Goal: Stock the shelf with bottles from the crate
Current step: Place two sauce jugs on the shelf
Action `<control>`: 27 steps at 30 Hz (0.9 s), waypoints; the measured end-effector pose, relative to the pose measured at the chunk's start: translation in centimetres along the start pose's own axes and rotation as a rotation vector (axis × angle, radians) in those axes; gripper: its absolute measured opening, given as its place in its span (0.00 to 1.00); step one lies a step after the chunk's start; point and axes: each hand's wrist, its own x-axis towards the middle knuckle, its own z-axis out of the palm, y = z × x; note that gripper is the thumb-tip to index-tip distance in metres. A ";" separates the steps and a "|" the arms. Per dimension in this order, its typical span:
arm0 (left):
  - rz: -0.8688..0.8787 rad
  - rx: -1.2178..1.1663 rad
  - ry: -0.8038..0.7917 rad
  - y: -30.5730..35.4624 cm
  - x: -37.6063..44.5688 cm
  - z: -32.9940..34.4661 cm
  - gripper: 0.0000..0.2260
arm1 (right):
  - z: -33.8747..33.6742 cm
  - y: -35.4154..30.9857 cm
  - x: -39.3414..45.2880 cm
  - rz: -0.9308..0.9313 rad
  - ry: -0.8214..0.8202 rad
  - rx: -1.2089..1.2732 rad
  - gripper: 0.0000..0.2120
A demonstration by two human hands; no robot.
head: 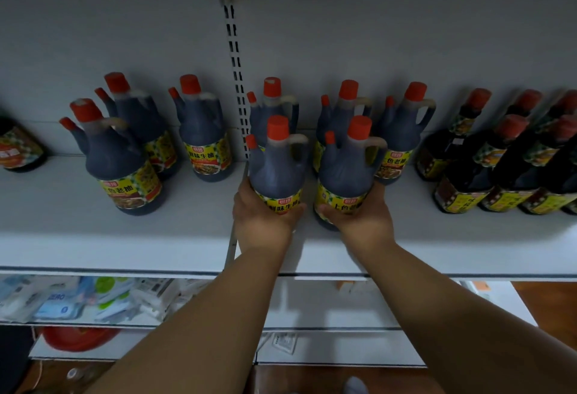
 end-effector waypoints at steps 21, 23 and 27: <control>0.099 0.030 -0.109 -2.5 1.0 -0.7 0.36 | -0.7 -1.5 0.5 0.056 -0.088 -0.087 0.42; 0.106 0.035 -0.107 -2.6 1.1 -0.7 0.36 | -0.7 -1.9 0.4 0.057 -0.099 -0.097 0.41; 0.124 0.049 -0.115 -3.0 1.1 -1.0 0.38 | -0.4 -0.7 -0.9 0.053 -0.047 -0.150 0.24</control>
